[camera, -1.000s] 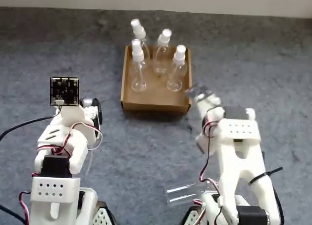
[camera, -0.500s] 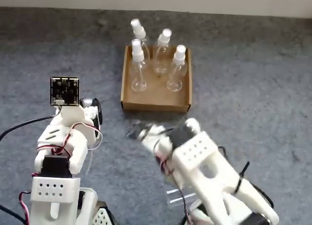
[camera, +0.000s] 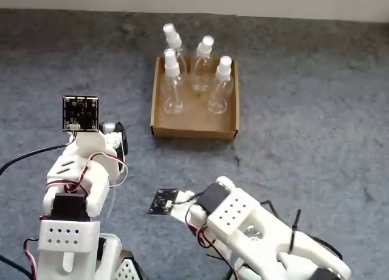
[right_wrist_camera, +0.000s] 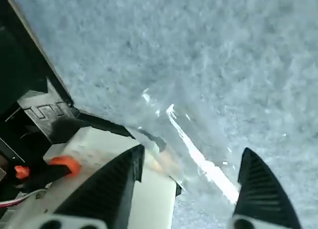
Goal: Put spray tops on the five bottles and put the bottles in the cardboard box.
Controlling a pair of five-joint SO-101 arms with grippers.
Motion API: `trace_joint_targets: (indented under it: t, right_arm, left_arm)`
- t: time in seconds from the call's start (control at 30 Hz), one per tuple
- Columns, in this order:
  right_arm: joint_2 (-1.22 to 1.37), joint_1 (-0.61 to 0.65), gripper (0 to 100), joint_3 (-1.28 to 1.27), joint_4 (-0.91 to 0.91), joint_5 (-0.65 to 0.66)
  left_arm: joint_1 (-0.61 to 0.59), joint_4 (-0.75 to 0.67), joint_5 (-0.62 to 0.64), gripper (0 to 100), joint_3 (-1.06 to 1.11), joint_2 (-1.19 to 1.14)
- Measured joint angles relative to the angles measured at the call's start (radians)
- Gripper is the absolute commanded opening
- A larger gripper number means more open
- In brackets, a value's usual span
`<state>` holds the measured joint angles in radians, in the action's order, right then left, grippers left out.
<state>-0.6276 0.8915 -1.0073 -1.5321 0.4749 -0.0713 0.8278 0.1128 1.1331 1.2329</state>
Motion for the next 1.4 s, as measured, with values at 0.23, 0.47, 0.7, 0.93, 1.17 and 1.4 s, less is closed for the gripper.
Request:
trace_joint_targets:
  t: [0.23,0.47,0.7,0.93,1.17,1.4]
  right_arm:
    - [0.183,-0.104,26.4,0.000,0.153,0.000]
    - [0.264,-0.497,26.3,0.126,0.216,0.086]
    - [0.344,-0.971,19.3,0.313,0.302,0.180]
    - [0.614,-1.211,19.0,0.532,0.365,0.115]
    - [0.914,-1.323,19.3,0.941,0.256,-0.252]
    - [1.023,-1.416,30.3,1.292,0.018,-0.646]
  left_arm:
    - [0.000,0.000,0.000,0,0.000,0.000]
    - [-0.012,0.000,0.000,0,0.000,0.000]
    - [-0.012,0.000,0.000,0,0.000,0.000]
    - [-0.012,0.000,0.000,0,0.000,0.000]
    - [-0.012,0.000,0.000,0,0.000,0.000]
    - [-0.012,0.000,0.000,0,0.000,0.000]
